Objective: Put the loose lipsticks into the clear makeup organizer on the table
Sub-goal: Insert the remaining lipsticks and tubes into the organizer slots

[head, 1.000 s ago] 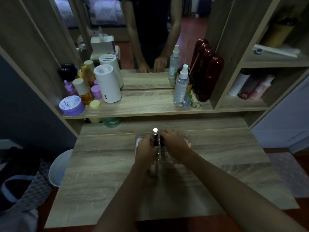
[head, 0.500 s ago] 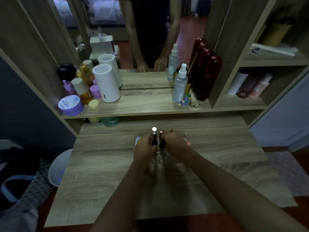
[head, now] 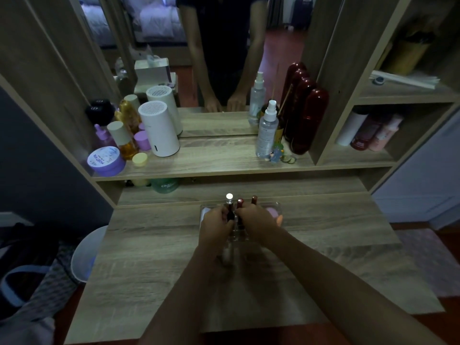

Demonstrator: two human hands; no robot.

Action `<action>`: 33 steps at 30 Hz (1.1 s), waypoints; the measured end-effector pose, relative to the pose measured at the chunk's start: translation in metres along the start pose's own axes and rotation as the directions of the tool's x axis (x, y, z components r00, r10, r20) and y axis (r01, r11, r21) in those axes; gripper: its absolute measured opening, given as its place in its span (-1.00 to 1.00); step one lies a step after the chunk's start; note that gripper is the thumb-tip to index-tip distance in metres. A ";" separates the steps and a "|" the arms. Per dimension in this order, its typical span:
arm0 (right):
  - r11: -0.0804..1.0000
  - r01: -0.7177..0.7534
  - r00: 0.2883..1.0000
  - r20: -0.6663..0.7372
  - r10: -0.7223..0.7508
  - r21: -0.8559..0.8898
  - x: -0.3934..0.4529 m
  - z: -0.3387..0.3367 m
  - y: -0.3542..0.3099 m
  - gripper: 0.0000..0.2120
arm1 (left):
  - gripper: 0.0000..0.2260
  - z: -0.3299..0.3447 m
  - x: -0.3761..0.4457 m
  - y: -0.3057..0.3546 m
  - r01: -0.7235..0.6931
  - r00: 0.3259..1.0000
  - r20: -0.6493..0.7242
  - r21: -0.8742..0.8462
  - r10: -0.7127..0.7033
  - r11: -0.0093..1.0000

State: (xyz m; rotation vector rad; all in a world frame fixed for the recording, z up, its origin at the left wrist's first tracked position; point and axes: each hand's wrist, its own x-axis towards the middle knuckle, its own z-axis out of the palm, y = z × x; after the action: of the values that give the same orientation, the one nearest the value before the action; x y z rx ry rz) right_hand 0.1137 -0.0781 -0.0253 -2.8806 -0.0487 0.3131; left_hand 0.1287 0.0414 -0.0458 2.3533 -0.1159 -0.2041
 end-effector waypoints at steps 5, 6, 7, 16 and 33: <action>0.999 0.008 1.000 0.003 -0.008 -0.034 -0.006 -0.008 0.003 -0.68 | -0.88 -0.002 -0.001 0.000 -0.014 1.000 -0.001 -0.001 0.014 1.000; 1.000 0.013 1.000 -0.012 -0.014 -0.025 -0.008 -0.009 0.004 -0.67 | -0.90 -0.003 0.000 0.000 -0.017 1.000 -0.005 0.003 0.017 1.000; 1.000 0.017 0.999 -0.026 -0.018 -0.020 -0.009 -0.011 0.004 -0.69 | -0.92 -0.003 0.000 0.000 -0.020 1.000 -0.011 0.005 0.021 1.000; 0.998 0.004 0.959 -0.283 0.016 0.068 -0.013 -0.040 0.019 -0.83 | -0.84 -0.023 0.010 0.000 -0.076 0.990 -0.122 -0.026 0.073 0.997; 0.985 -0.059 0.981 -0.172 0.087 0.163 0.003 -0.048 0.024 -0.71 | -0.79 -0.014 0.036 0.030 -0.455 0.884 0.170 0.523 0.435 0.720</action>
State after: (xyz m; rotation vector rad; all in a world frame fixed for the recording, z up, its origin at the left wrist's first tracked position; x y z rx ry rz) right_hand 0.1270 -0.1127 0.0137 -2.7444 0.1092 0.0673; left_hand 0.1657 0.0249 -0.0185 2.8001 -0.8624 0.0409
